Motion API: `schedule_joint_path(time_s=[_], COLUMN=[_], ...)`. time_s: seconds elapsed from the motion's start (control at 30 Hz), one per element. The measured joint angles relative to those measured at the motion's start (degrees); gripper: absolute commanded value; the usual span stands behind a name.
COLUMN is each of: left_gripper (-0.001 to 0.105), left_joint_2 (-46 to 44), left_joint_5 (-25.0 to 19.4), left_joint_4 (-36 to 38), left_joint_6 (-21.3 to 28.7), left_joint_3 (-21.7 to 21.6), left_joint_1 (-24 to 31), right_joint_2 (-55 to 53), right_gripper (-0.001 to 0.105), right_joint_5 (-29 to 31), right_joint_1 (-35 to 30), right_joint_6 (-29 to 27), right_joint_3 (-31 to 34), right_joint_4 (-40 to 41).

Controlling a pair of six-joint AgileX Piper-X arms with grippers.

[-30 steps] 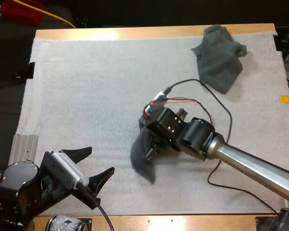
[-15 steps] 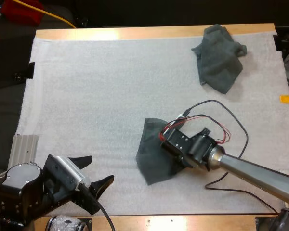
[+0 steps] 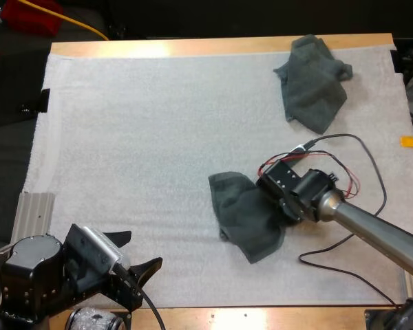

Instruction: Pick towel from pile, fold and stack

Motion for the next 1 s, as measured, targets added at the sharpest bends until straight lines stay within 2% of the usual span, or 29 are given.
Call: schedule_joint_path(time_s=[0.07,0.17,0.3,0.43,0.47,0.67,0.77,0.87,0.93,1.0], left_gripper=[0.071,0.071,0.071,0.071,0.071,0.071,0.071,0.071,0.071,0.071], left_joint_2=[0.00,0.00,0.00,0.00,0.00,0.00,0.00,0.00,0.00,0.00], left_joint_5=[0.00,0.00,0.00,0.00,0.00,0.00,0.00,0.00,0.00,0.00], left_joint_4=[0.00,0.00,0.04,0.04,0.04,0.04,0.04,0.04,0.04,0.04], left_joint_6=[0.00,0.00,0.00,0.00,0.00,0.00,0.00,0.00,0.00,0.00], left_joint_3=[0.00,0.00,0.00,0.00,0.00,0.00,0.00,0.00,0.00,0.00], left_joint_1=[0.00,0.00,0.00,0.00,0.00,0.00,0.00,0.00,0.00,0.00], right_joint_2=[-2.02,-5.42,-13.25,-17.61,-19.71,-23.42,-23.64,-23.64,-23.64,-23.64], right_gripper=[0.078,0.078,0.078,0.078,0.078,0.078,0.078,0.078,0.078,0.078], right_joint_5=[0.01,-1.14,-10.31,-16.51,-19.68,-27.76,-29.30,-29.93,-28.59,-27.87], right_joint_1=[0.00,0.00,0.00,0.00,0.00,0.04,2.19,8.25,12.06,13.23], right_joint_6=[0.05,0.33,4.53,8.40,10.96,18.87,21.80,26.49,31.17,34.09], right_joint_3=[0.00,0.00,0.00,0.00,0.00,0.00,0.00,1.22,3.87,6.21], right_joint_4=[0.00,0.49,2.24,3.05,3.38,5.05,5.33,4.98,4.46,3.34])
